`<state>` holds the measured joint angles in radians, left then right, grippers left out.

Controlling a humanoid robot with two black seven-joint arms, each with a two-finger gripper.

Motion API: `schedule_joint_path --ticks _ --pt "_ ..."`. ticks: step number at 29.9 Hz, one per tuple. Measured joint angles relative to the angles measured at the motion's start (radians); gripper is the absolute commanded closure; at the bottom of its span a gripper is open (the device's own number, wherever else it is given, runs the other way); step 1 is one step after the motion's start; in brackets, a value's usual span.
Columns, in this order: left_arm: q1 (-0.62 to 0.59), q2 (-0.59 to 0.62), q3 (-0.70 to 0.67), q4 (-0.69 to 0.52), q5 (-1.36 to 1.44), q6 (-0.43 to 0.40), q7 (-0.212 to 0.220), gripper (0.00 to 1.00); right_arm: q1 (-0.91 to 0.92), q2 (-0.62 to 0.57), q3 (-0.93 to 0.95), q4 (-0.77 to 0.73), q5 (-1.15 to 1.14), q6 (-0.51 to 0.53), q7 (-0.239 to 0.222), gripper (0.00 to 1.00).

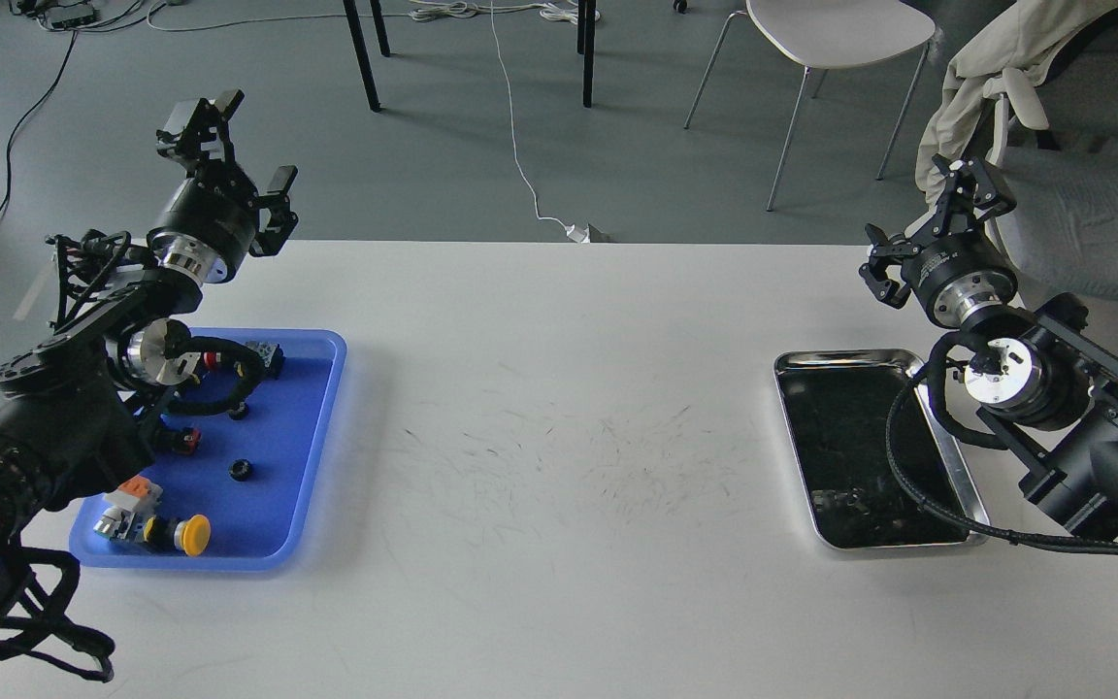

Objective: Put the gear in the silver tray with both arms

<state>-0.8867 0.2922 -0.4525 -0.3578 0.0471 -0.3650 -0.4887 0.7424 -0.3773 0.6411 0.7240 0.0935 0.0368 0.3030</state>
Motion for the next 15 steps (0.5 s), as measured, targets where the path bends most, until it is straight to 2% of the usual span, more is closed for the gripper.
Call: schedule_joint_path --ticks 15 --pt "-0.011 0.015 0.001 0.001 0.006 -0.010 0.000 0.01 0.000 0.002 0.001 -0.001 0.000 0.000 0.000 0.01"
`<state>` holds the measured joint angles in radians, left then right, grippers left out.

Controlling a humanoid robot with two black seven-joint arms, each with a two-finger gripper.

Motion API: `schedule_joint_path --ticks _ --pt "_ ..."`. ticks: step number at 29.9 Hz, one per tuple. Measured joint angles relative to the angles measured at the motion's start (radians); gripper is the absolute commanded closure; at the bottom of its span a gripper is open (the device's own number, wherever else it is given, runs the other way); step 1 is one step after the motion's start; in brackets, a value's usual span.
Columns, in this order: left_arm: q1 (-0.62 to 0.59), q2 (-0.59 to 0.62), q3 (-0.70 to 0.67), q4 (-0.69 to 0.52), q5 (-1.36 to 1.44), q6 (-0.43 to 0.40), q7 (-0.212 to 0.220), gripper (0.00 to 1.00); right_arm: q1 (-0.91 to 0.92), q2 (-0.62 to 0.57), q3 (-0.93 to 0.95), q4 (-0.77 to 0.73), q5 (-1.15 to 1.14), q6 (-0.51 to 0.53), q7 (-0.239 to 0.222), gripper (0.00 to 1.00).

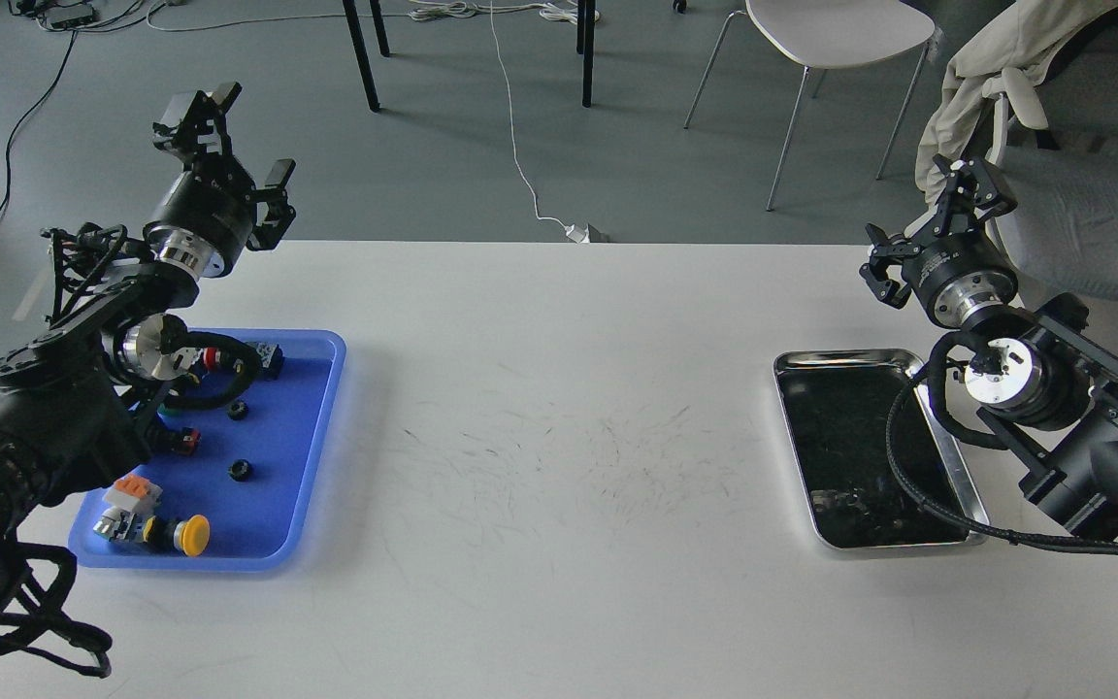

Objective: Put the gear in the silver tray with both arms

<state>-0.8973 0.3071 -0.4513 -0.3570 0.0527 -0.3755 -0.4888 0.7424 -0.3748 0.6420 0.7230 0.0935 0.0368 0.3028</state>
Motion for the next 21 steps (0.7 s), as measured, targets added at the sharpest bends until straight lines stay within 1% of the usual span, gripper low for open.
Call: schedule_joint_path --ticks 7,10,12,21 --pt "-0.004 0.027 0.045 -0.001 0.011 -0.017 0.000 0.01 -0.004 -0.002 0.001 -0.001 0.000 0.000 -0.001 0.01" --pt "-0.003 0.044 0.056 -0.008 0.011 -0.082 0.000 0.01 -0.009 -0.002 0.001 -0.001 0.000 0.000 -0.001 0.01" --pt "0.000 0.050 0.057 -0.007 0.011 -0.104 0.000 0.01 -0.010 0.000 0.001 -0.001 0.000 0.000 -0.001 0.01" --pt "0.000 0.053 0.057 -0.005 0.010 -0.113 0.000 0.01 -0.011 0.003 0.002 -0.002 0.000 0.000 -0.001 0.01"
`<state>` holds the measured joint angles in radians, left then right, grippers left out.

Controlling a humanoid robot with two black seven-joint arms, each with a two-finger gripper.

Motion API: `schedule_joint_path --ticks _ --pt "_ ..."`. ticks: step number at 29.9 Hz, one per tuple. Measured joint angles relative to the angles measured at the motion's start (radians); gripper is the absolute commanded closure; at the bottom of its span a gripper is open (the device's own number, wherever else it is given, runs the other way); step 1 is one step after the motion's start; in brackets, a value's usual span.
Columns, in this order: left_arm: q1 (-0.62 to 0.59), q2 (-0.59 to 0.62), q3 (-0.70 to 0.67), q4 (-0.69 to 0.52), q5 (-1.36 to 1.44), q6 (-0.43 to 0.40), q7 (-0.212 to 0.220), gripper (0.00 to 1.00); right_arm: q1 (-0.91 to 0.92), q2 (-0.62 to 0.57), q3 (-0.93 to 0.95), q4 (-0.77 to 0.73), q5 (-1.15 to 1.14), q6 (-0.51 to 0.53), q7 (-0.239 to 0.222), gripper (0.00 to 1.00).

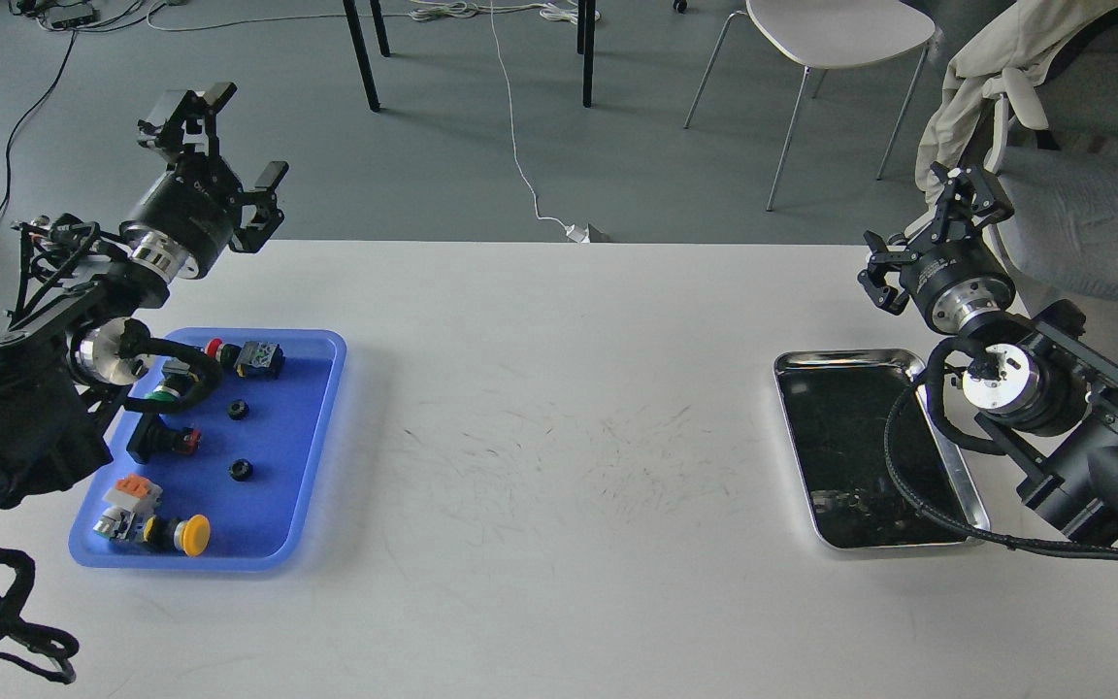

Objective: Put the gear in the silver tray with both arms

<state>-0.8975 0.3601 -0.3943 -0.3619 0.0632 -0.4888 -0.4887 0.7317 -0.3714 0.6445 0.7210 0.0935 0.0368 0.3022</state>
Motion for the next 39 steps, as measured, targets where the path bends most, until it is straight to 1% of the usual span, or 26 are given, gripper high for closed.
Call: schedule_joint_path --ticks 3,8,16,19,27,39 --pt "0.001 -0.001 0.000 0.005 0.001 0.004 0.000 0.01 0.000 -0.001 0.001 0.000 0.000 0.000 0.000 0.01" --pt "0.007 -0.007 0.001 0.023 0.002 0.042 0.000 0.01 0.000 -0.002 0.004 0.002 0.000 0.002 0.001 0.01" --pt "0.008 -0.027 0.014 0.054 0.004 0.079 0.000 0.01 0.000 -0.002 0.005 0.006 0.000 0.002 0.002 0.01" --pt "0.002 -0.031 0.031 0.059 0.004 0.082 0.000 0.01 0.000 -0.002 0.006 0.006 0.000 0.002 0.002 0.01" --pt "-0.004 -0.060 0.033 0.118 -0.005 0.079 0.000 0.01 -0.003 0.000 0.006 0.002 0.000 0.004 0.002 0.01" --pt "-0.004 -0.060 0.033 0.118 -0.015 0.076 0.000 0.01 -0.007 0.000 0.006 0.001 0.000 0.006 0.002 0.01"
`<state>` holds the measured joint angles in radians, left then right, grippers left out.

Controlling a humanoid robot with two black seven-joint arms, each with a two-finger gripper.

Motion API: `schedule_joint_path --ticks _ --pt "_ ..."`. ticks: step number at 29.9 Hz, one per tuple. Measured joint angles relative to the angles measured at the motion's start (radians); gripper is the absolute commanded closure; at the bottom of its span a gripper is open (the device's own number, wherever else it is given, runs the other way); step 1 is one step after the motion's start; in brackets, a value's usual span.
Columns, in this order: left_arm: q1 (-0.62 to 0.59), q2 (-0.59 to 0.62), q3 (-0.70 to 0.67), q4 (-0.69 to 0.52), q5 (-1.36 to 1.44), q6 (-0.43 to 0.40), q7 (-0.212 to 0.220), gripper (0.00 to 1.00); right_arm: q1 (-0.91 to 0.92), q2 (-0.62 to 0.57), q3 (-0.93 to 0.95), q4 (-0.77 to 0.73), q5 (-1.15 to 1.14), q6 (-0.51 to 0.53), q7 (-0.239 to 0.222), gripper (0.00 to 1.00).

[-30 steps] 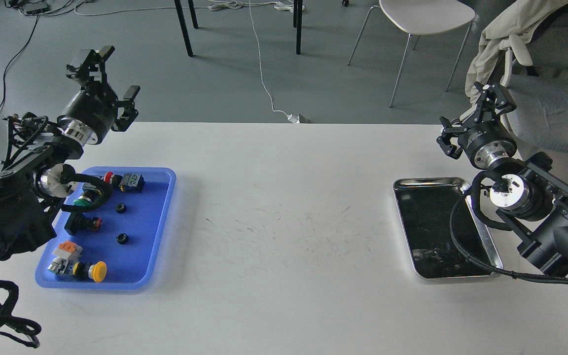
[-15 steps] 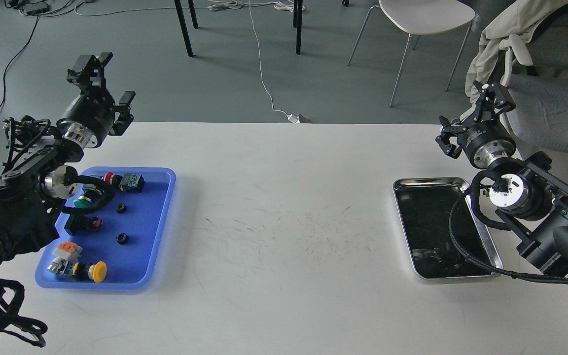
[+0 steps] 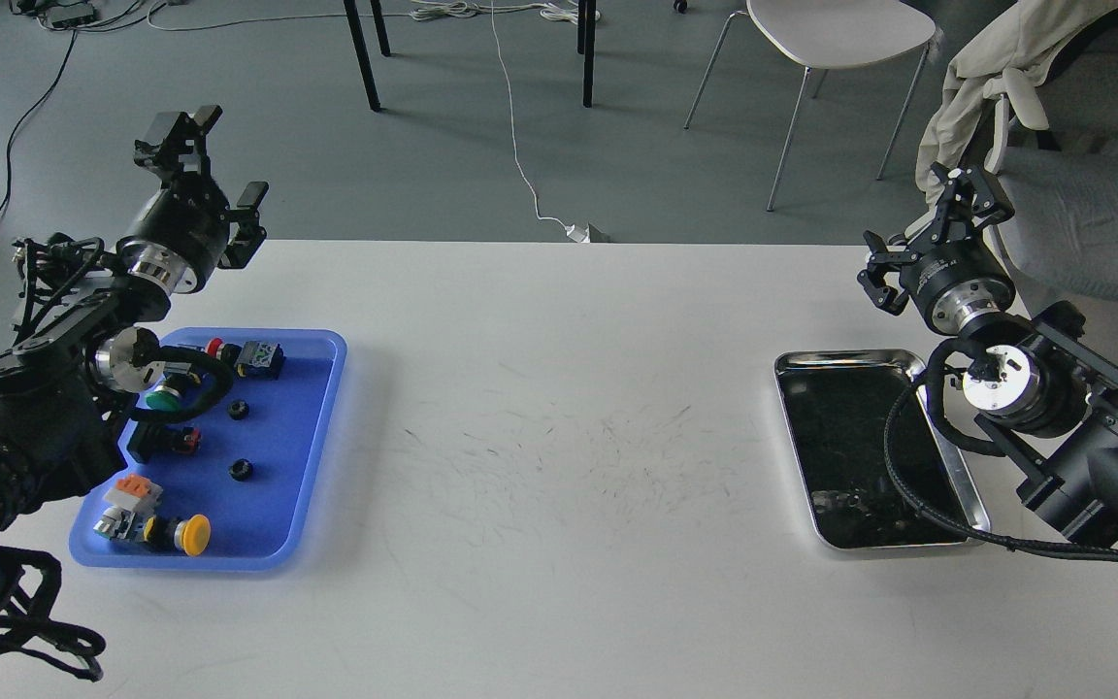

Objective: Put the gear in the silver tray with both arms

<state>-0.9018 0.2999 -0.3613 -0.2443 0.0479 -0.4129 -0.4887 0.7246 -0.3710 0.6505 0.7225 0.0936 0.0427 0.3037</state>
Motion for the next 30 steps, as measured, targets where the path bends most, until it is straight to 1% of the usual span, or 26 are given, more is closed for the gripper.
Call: schedule_joint_path --ticks 6,11,19,24,27,29,30 --pt "-0.003 0.011 0.020 -0.005 0.038 0.009 0.000 0.01 -0.002 0.000 0.000 -0.001 0.000 0.000 0.001 0.01" --pt "-0.015 0.037 0.058 -0.008 0.159 0.002 0.000 0.01 -0.008 0.000 -0.001 -0.004 0.000 0.000 0.003 0.01" --pt "-0.043 0.117 0.126 -0.021 0.380 -0.020 0.000 0.01 -0.019 0.000 -0.002 -0.004 0.000 0.002 0.003 0.01" --pt "-0.058 0.181 0.139 -0.025 0.531 -0.032 0.000 0.01 -0.021 0.000 -0.004 -0.005 -0.002 0.003 0.004 0.01" --pt "-0.058 0.241 0.145 -0.046 0.598 -0.062 0.000 0.01 -0.022 0.000 -0.005 -0.005 -0.004 0.003 0.004 0.01" --pt "-0.058 0.286 0.146 -0.105 0.631 -0.072 0.000 0.01 -0.023 0.001 -0.006 -0.005 -0.005 0.004 0.004 0.01" --pt "-0.058 0.318 0.146 -0.159 0.639 -0.074 0.000 0.01 -0.024 0.001 -0.006 -0.005 -0.005 0.004 0.004 0.01"
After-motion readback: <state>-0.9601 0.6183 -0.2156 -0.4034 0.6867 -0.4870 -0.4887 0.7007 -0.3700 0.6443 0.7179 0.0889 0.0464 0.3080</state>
